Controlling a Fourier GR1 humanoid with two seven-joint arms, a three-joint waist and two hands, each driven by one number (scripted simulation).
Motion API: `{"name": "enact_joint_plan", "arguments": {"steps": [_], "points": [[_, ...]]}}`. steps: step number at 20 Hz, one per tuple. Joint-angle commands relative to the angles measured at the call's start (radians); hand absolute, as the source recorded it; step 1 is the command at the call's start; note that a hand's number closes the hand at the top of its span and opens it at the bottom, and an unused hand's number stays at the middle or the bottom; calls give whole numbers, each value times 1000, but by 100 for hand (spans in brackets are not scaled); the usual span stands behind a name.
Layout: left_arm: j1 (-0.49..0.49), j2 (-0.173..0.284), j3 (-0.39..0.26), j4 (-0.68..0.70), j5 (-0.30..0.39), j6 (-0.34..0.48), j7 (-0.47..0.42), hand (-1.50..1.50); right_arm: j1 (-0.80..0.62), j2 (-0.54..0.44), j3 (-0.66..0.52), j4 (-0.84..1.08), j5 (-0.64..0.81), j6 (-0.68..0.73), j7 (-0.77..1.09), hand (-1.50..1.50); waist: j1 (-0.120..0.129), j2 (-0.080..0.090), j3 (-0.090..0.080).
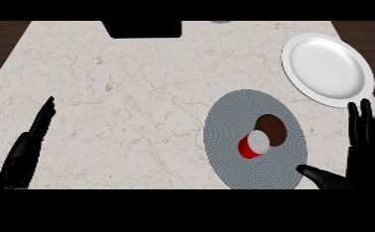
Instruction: Pick the cupcake from the placemat and place it in the plate
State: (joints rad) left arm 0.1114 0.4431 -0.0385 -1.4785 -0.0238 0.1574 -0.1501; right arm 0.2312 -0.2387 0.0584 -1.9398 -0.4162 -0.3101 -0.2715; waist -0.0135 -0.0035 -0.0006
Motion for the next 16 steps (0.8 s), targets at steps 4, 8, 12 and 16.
{"name": "enact_joint_plan", "arguments": {"steps": [4, 8, 12, 16], "points": [[-12, -3, 16, -43, -3, 11, 36, 0, 101, -289, -22, -80, 95, 111, 213, -150, 9, 1, 0], [-5, -16, 4, 19, -15, -11, -12, 0, 74, -398, -24, -58, 154, 144, 351, -150, 14, 5, -1], [-36, -19, 20, 35, -12, -26, 2, 0, 5, -444, -10, -46, 171, 179, 503, -150, 14, 5, 0], [-18, -44, -4, 5, -53, -4, 1, 0, -119, -464, 50, 30, 182, 248, 621, -150, 23, 5, 0]]}}
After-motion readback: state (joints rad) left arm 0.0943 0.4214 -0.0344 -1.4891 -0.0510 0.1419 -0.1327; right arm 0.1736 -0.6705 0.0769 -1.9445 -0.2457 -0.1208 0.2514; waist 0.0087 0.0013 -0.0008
